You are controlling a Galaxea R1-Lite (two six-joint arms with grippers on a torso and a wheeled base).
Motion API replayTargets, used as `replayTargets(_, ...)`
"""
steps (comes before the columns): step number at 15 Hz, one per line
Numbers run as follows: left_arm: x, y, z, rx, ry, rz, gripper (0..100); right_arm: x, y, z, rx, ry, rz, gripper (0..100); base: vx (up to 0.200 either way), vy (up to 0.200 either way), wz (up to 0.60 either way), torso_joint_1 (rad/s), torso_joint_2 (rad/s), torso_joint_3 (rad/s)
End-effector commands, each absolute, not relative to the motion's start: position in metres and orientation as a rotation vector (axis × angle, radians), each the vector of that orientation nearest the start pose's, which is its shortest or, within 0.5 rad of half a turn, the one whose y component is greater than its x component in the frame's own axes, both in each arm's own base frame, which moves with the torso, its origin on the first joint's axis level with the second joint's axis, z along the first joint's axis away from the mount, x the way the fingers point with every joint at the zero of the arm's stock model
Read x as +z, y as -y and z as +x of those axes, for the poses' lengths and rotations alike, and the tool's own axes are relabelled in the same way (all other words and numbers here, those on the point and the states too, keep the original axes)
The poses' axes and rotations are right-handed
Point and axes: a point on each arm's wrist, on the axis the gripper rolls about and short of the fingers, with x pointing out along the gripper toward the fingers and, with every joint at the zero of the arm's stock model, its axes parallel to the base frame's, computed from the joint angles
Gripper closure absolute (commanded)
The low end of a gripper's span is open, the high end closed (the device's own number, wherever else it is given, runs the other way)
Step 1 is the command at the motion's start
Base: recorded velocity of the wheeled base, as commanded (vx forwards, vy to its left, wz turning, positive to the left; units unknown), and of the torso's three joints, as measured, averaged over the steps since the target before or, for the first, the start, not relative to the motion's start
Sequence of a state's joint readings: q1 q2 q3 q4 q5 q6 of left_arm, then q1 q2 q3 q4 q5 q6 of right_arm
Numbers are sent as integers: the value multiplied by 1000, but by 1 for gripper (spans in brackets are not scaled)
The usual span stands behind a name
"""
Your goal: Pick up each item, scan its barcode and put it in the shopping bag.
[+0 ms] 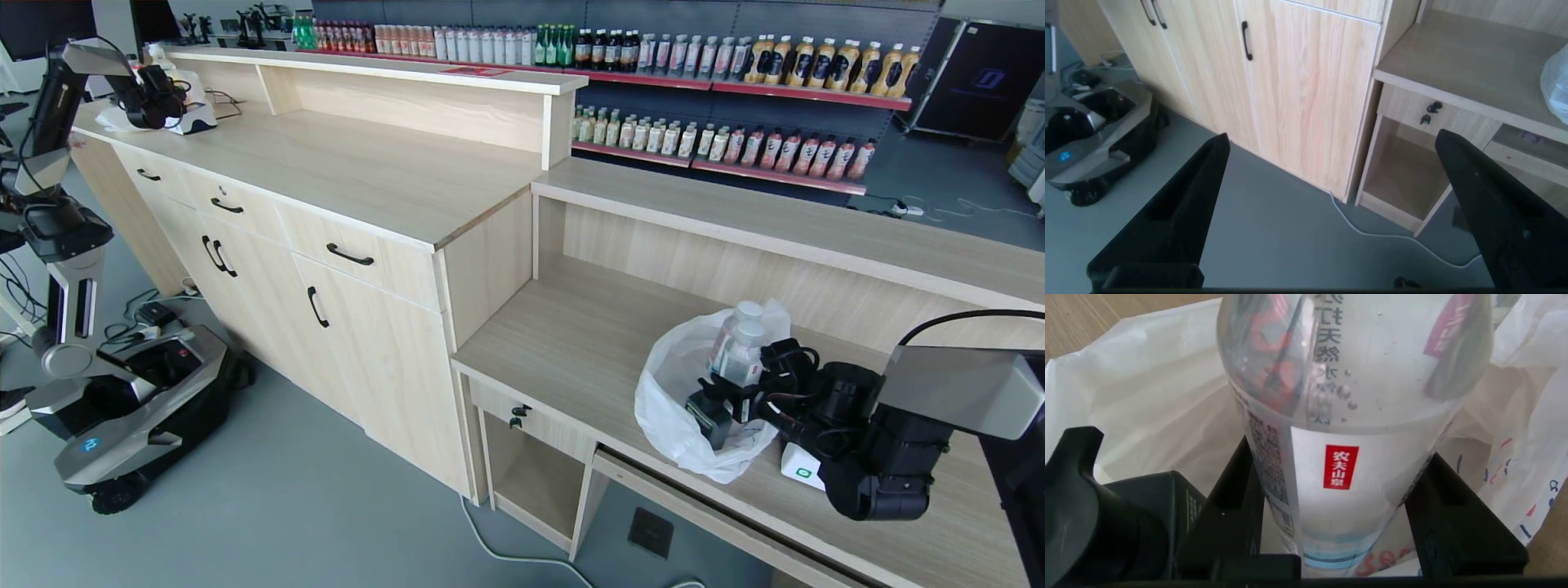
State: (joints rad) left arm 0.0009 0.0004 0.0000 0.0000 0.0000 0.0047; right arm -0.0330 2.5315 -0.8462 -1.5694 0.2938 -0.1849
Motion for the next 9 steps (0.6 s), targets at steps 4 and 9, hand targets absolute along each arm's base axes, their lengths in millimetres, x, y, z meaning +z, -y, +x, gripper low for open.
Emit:
replayTargets(4, 75, 0, -23, 2, 0, 5, 0, -27, 6, 402, 273, -100, -165, 100, 0, 0, 0, 0, 0, 0)
replayTargets(9, 75, 0, -23, 2, 0, 5, 0, -30, 8, 401, 269, -109, -165, 100, 0, 0, 0, 0, 0, 0)
